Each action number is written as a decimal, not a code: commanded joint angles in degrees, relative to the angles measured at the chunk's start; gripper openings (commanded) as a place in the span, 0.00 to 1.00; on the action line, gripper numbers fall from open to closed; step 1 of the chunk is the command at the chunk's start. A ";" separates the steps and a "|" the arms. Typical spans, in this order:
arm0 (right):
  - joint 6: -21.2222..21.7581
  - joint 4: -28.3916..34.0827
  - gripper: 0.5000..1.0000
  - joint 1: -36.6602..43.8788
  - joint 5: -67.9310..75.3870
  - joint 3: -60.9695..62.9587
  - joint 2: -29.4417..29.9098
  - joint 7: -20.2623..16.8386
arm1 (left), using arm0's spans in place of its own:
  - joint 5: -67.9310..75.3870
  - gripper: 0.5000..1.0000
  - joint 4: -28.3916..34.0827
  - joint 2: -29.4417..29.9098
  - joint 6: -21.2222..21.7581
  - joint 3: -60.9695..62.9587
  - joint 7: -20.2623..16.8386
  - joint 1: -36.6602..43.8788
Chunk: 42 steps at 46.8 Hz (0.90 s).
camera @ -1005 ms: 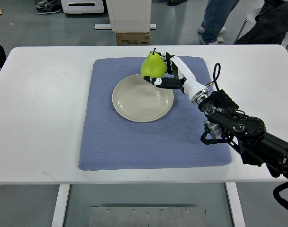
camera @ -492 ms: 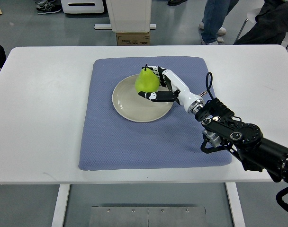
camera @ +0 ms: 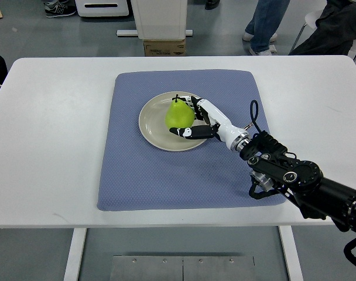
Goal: Place pear on plate with right hand
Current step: 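Lower the pear onto the plate and open the right hand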
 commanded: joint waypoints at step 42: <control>-0.24 -0.27 1.00 0.82 0.00 0.35 0.00 0.57 | 0.00 1.00 0.01 0.00 0.00 0.00 -0.08 0.00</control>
